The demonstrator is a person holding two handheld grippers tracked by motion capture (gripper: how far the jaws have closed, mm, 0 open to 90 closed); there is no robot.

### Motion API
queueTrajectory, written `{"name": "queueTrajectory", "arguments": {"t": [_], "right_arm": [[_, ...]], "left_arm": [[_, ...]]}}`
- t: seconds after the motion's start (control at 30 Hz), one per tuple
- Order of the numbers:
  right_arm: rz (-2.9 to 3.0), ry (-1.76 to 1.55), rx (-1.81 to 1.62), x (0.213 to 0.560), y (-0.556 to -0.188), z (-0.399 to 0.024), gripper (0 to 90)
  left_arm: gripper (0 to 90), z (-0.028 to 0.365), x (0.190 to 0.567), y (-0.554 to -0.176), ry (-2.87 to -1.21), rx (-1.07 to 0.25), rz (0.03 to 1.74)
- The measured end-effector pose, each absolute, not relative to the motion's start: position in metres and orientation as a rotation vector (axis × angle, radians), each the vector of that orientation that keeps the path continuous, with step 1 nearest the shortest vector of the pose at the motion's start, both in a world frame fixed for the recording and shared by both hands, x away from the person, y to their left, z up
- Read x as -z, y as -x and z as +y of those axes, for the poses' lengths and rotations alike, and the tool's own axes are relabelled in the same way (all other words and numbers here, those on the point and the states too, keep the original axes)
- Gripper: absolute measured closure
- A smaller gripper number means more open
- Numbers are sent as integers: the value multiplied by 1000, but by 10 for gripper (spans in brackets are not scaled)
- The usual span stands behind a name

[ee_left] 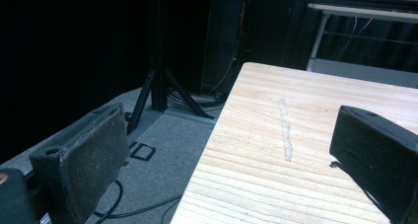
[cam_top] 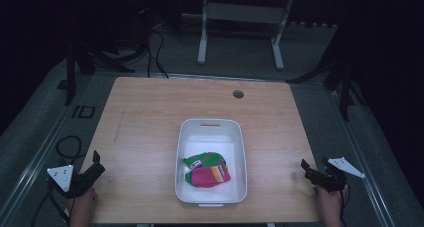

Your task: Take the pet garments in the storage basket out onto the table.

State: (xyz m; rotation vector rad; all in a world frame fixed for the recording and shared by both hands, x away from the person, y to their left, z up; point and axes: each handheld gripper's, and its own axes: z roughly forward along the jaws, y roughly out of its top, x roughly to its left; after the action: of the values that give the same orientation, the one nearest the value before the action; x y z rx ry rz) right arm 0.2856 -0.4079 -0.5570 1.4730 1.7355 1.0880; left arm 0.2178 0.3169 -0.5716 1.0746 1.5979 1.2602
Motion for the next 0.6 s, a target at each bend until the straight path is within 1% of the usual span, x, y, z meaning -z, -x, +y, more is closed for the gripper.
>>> {"name": "queueTrajectory", "arguments": {"t": [0.23, 0.5, 0.6], "right_arm": [[1785, -1470, -1030, 557, -288, -404, 147], [1827, -1538, -1115, 558, -292, -413, 137], [1869, -1509, -1131, 558, -291, -414, 137]], "left_arm": [[18, 317, 572, -218, -1075, -1258, 1599], [18, 317, 572, -218, -1074, -1257, 1603], [19, 317, 572, -218, -1074, -1255, 1603]]}}
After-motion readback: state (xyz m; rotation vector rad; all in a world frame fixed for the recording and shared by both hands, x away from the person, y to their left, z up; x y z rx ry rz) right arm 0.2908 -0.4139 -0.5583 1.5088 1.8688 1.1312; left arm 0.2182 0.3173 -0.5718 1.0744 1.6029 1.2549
